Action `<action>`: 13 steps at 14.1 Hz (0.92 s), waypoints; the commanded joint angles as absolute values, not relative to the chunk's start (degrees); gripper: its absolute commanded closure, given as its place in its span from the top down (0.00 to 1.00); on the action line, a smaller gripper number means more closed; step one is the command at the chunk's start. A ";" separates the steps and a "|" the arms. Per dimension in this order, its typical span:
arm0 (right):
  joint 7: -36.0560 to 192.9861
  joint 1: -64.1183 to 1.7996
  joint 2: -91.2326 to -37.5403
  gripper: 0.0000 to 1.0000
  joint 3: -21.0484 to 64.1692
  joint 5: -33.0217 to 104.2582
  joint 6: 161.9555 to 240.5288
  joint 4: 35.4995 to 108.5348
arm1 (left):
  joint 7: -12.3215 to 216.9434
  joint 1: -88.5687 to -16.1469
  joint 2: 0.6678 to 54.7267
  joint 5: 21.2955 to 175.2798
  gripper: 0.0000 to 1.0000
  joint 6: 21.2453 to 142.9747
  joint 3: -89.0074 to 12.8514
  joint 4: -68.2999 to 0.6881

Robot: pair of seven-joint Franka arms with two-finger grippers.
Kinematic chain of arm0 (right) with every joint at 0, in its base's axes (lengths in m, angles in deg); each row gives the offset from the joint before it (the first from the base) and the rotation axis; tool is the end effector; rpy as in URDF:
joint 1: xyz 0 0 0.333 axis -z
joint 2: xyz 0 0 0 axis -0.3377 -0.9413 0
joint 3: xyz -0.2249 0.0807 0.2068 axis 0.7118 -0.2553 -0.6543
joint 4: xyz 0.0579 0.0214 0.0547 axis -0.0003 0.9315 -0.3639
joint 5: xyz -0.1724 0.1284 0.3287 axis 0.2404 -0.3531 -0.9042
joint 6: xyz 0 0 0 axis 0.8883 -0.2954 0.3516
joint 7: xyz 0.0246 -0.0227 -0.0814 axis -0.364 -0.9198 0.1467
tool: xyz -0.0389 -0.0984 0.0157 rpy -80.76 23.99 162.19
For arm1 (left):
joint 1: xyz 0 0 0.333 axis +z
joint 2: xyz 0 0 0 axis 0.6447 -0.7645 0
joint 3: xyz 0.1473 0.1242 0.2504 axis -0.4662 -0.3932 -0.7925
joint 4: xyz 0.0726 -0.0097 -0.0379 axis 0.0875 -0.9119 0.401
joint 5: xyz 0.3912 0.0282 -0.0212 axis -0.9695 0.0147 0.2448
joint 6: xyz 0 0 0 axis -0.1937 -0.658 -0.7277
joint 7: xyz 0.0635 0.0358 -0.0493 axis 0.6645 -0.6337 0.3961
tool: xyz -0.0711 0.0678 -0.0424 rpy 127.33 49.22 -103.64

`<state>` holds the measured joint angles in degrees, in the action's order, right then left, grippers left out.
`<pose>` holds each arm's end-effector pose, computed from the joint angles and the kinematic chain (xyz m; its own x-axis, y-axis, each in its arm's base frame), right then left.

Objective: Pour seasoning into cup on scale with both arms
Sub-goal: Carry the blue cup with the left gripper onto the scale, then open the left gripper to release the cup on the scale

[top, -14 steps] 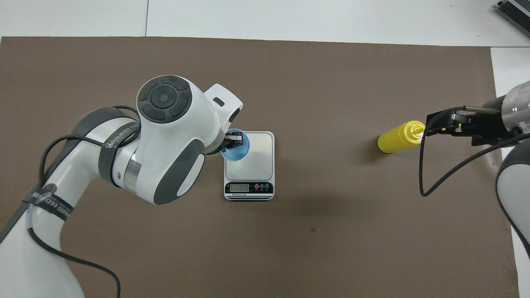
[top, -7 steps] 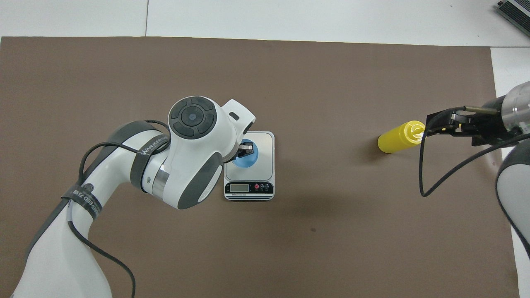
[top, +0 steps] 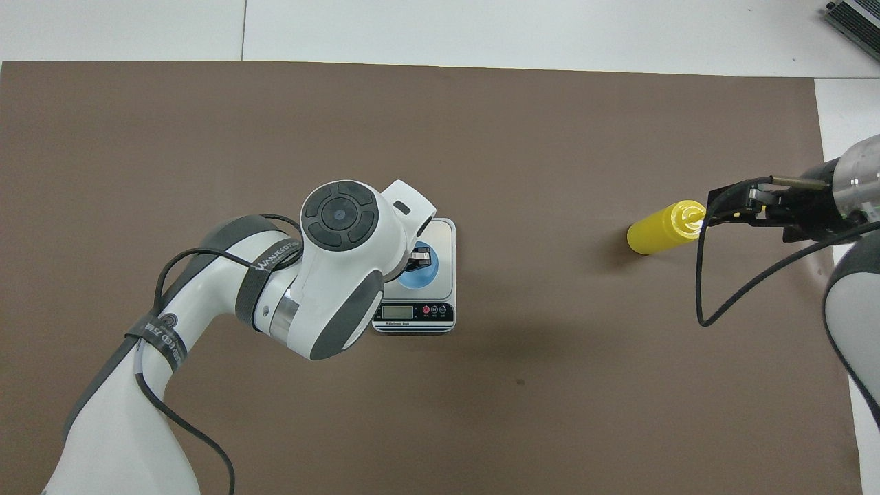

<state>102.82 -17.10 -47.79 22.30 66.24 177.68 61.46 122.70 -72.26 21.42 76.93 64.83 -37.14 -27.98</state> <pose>0.5518 0.0377 0.6190 0.9759 -0.2154 0.0359 -0.2153 -0.9765 -0.0073 0.5111 -0.3729 0.3918 0.9992 0.0315 -0.0256 0.0334 -0.9964 0.0776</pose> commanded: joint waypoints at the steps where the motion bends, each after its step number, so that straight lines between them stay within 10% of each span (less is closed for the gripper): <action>1: 103.69 -16.39 -46.94 1.00 21.91 66.12 176.98 62.13 | 123.34 -72.66 22.64 76.14 0.00 66.33 -37.77 -29.64; 10: 103.52 -15.78 -46.94 1.00 21.99 66.12 177.34 62.13 | 123.17 -72.40 22.64 76.05 0.00 66.42 -37.77 -29.64; 13: 103.51 -15.34 -46.94 1.00 21.99 66.12 177.51 62.22 | 122.38 -72.40 22.90 76.05 0.91 66.42 -37.85 -30.69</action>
